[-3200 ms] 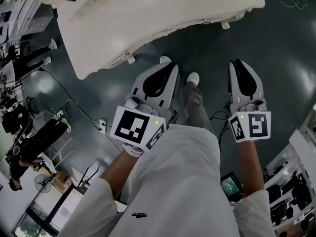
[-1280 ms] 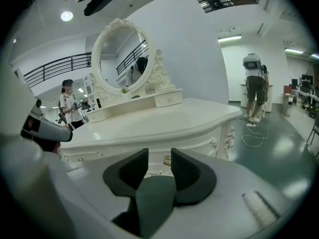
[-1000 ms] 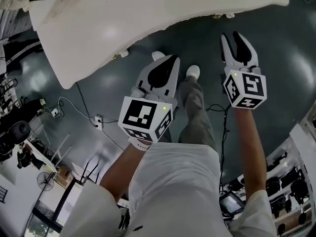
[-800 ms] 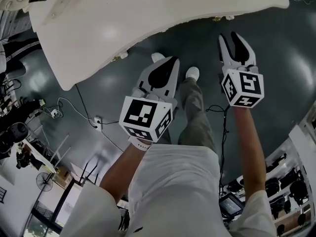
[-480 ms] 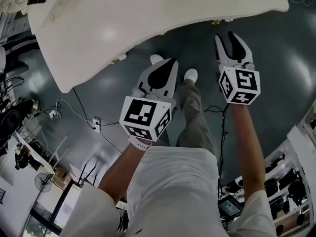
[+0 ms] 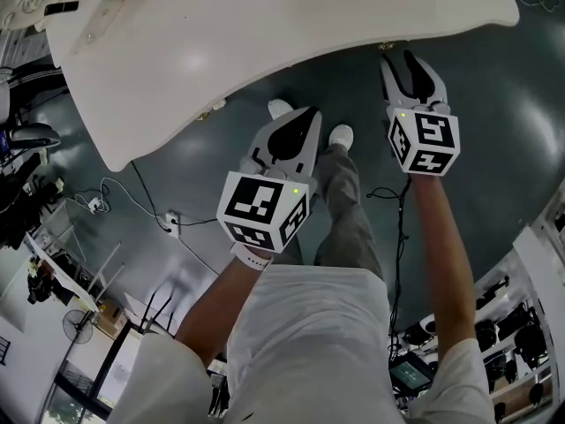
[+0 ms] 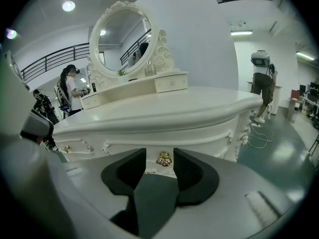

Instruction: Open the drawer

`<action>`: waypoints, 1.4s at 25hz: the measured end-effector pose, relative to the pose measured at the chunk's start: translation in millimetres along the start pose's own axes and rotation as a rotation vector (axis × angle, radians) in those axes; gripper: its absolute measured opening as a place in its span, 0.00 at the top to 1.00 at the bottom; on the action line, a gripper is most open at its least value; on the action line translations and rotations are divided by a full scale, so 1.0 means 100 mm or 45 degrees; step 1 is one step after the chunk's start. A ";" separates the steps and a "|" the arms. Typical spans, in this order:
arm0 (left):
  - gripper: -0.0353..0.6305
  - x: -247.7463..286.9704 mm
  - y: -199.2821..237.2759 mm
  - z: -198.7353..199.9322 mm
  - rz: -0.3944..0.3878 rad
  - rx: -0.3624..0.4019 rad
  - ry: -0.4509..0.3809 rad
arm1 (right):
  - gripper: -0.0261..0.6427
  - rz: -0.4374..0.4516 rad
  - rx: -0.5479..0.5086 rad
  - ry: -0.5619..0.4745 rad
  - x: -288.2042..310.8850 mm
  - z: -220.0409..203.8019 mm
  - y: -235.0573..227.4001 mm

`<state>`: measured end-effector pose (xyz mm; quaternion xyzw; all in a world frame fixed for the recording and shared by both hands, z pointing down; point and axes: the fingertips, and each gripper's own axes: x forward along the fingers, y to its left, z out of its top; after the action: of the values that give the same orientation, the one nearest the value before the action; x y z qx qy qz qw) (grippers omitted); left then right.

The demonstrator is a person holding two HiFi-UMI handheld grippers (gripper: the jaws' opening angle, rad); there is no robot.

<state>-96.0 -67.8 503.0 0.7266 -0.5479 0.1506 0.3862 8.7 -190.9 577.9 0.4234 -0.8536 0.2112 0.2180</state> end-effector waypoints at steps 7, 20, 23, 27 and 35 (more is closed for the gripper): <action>0.94 0.07 0.06 0.01 0.000 -0.008 0.012 | 0.69 0.009 -0.012 0.032 0.20 -0.06 -0.02; 0.94 0.14 0.12 0.02 0.007 -0.015 0.028 | 0.69 0.001 -0.048 0.112 0.43 -0.19 -0.08; 0.94 0.13 0.12 0.02 0.009 -0.025 0.028 | 0.71 -0.001 -0.067 0.127 0.46 -0.22 -0.10; 0.94 0.11 0.10 0.01 0.007 -0.028 0.025 | 0.75 0.000 -0.105 0.126 0.47 -0.23 -0.09; 0.94 0.07 0.13 -0.02 0.007 -0.028 0.029 | 0.76 -0.018 -0.088 0.143 0.44 -0.28 -0.06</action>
<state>-105.1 -72.4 513.4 0.7191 -0.5472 0.1538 0.3998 -4.7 -206.7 626.3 0.4090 -0.8438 0.2035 0.2815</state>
